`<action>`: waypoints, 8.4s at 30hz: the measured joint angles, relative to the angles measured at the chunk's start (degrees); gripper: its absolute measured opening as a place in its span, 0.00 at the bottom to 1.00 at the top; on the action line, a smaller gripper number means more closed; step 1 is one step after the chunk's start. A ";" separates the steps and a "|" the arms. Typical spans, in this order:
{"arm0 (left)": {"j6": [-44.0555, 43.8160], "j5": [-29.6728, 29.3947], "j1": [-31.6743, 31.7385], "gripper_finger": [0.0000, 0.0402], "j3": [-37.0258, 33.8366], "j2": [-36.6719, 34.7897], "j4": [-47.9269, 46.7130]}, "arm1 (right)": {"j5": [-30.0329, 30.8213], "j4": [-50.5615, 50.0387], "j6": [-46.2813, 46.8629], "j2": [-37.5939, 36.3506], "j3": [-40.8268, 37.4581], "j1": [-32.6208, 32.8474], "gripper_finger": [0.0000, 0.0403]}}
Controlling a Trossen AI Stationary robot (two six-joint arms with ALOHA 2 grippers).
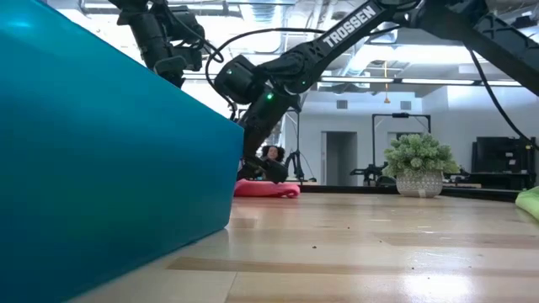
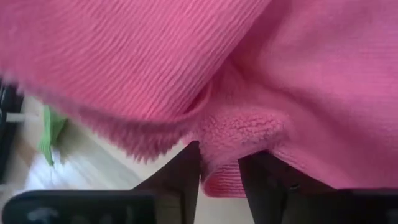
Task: Fold microfiber towels
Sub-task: Fold the pink microfiber towel
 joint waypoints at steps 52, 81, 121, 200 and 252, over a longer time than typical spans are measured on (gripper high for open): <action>7.45 14.71 9.91 0.00 16.23 -2.27 -7.80 | 18.28 -25.44 -45.01 -39.37 -15.07 -10.47 0.01; 10.89 -2.65 9.17 0.00 8.09 7.50 17.25 | 10.26 -10.51 -60.16 -43.98 -26.16 -21.85 0.01; -1.94 -1.27 -1.22 0.00 -12.24 -0.85 18.23 | 11.99 11.86 -51.58 -48.28 -50.97 -10.62 0.01; -4.36 -7.25 -1.99 0.20 -22.95 8.41 47.70 | 8.80 19.57 -20.50 -48.84 -59.41 -17.40 0.29; -14.47 19.35 10.73 0.27 -22.99 -6.21 43.61 | -11.33 1.48 -69.47 -31.20 -38.06 -28.39 0.44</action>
